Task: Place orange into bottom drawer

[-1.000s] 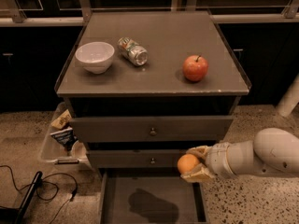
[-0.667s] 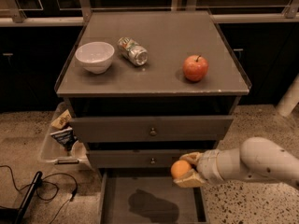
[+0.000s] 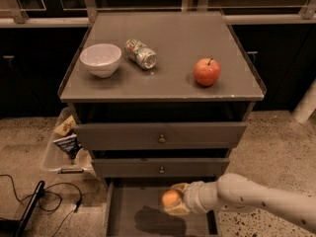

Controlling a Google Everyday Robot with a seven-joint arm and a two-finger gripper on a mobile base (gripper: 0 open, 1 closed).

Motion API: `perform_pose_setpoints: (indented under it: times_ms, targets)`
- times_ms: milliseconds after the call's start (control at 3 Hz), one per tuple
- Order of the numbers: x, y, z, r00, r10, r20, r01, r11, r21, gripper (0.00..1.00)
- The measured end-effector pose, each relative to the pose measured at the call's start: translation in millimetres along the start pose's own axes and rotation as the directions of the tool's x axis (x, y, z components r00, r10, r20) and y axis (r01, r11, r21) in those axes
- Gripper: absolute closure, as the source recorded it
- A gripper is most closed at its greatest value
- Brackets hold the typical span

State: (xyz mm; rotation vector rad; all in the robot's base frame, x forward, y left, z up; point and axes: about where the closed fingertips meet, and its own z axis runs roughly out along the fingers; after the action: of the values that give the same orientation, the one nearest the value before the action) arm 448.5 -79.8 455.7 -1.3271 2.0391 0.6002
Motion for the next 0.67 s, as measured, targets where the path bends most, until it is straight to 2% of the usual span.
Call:
perform_pose_setpoints:
  times_ms: [333,667]
  targets:
    - [31.2,-4.6,49.1,1.0,-0.008,-0.01,0.008,1.0,0.0,1.0]
    - [74.4,-20.9,87.9,0.998,0.033,-0.06,-0.033,0.9994,-0.006,1.0]
